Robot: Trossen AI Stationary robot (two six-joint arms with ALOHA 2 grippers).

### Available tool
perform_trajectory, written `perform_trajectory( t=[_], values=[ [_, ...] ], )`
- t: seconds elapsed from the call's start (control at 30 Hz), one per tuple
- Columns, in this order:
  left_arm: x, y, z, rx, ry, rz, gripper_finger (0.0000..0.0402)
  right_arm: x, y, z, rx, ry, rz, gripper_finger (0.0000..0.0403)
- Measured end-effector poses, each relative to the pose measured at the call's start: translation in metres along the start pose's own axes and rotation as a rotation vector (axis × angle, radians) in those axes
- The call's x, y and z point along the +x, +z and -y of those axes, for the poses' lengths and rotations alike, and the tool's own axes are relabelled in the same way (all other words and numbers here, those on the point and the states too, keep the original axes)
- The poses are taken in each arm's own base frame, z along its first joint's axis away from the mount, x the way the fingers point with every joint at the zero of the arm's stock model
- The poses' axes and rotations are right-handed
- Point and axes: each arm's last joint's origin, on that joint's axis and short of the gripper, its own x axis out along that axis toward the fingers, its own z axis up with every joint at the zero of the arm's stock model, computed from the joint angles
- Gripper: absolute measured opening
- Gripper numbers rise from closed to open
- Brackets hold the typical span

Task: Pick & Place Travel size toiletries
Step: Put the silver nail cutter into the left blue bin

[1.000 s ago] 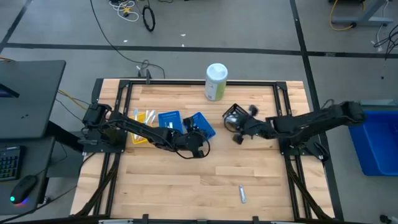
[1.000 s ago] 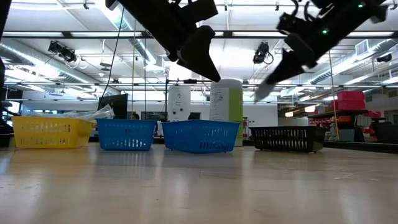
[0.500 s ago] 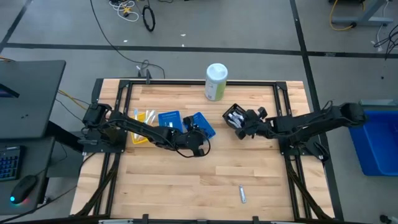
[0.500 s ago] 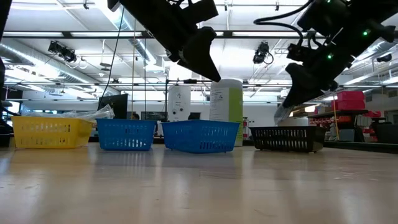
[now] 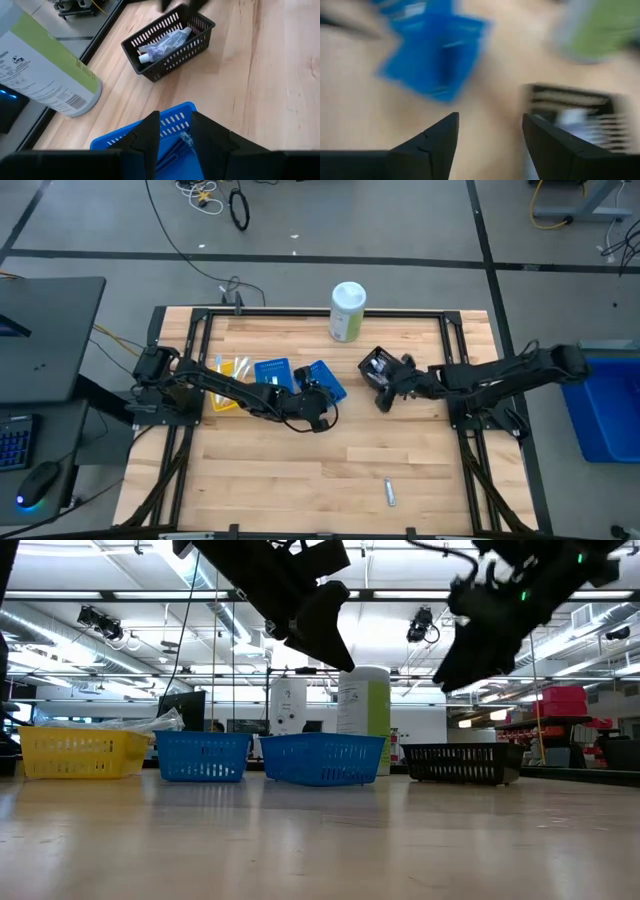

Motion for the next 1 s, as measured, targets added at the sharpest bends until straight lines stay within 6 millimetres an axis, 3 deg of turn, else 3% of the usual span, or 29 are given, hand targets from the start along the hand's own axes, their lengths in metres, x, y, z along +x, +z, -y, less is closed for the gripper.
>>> perform_trajectory(
  t=[0.17,0.37,0.53,0.73,1.0],
  values=[
    [0.000,0.000,0.000,0.003,0.000,-0.002,0.0119,-0.026,0.016,-0.034,0.031,0.374,-0.112,0.0221],
    [0.000,-0.001,0.000,0.008,0.000,-0.006,0.0119,-0.051,-0.008,-0.081,0.178,0.673,-0.317,0.0201],
    [0.002,-0.002,-0.002,0.075,0.003,-0.010,0.0119,-0.055,-0.048,-0.113,0.343,0.640,-0.633,0.0203],
    [0.008,-0.004,-0.011,0.065,0.025,-0.029,0.0119,-0.043,-0.085,-0.128,0.465,0.497,-1.045,0.0200],
    [0.017,-0.004,-0.024,0.039,0.058,-0.045,0.0119,-0.025,-0.099,-0.149,0.556,0.388,-1.172,0.0188]
  ],
)
